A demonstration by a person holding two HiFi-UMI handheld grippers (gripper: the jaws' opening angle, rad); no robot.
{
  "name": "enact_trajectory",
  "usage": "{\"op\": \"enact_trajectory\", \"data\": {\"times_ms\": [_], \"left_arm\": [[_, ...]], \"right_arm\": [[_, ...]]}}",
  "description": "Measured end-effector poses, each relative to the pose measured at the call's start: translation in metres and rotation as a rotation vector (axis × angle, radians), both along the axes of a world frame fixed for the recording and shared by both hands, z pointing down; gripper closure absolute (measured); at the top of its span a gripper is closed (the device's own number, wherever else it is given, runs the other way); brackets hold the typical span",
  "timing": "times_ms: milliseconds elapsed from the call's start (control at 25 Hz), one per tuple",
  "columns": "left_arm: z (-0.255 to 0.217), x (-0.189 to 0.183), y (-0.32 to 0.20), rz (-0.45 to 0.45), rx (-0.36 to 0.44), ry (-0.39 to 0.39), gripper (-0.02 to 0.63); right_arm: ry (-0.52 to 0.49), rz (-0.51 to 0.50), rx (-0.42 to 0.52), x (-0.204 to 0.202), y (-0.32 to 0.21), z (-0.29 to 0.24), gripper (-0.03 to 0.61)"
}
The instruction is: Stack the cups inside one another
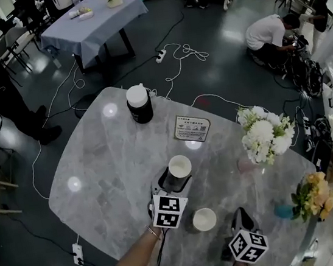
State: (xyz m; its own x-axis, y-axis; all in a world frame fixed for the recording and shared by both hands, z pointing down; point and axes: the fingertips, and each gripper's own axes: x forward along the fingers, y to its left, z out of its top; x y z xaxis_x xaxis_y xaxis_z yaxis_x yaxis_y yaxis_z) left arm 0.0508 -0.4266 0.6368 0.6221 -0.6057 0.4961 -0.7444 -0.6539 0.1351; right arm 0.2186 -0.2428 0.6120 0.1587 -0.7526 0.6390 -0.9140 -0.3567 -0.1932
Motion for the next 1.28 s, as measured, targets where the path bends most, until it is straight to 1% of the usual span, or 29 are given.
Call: {"op": "enact_trajectory", "data": {"times_ms": [200,360,520,800,1280], "left_arm": [[-0.002,0.004,-0.007,0.002,0.001,-0.019,0.285],[-0.004,0.004,-0.011,-0.007,0.021,-0.021,0.285],[-0.001,0.009,-0.011,-0.003,0.038,-0.012,0.287],[-0.018,0.008,-0.014,-0.008,0.067,0.01,0.29],[-0.034,-0.002,-0.008,-0.045,0.077,0.033,0.291]], "right_arm": [[0.0,0.011,0.0,0.004,0.003,-0.001,0.572],[-0.001,0.015,-0.004,0.003,0.007,-0.001,0.572],[-0.007,0.023,-0.008,0.005,0.013,0.001,0.572],[-0.006,0.033,-0.003,0.009,0.019,-0.001,0.572],[-0.008,0.01,0.01,0.008,0.023,-0.008,0.572]]}}
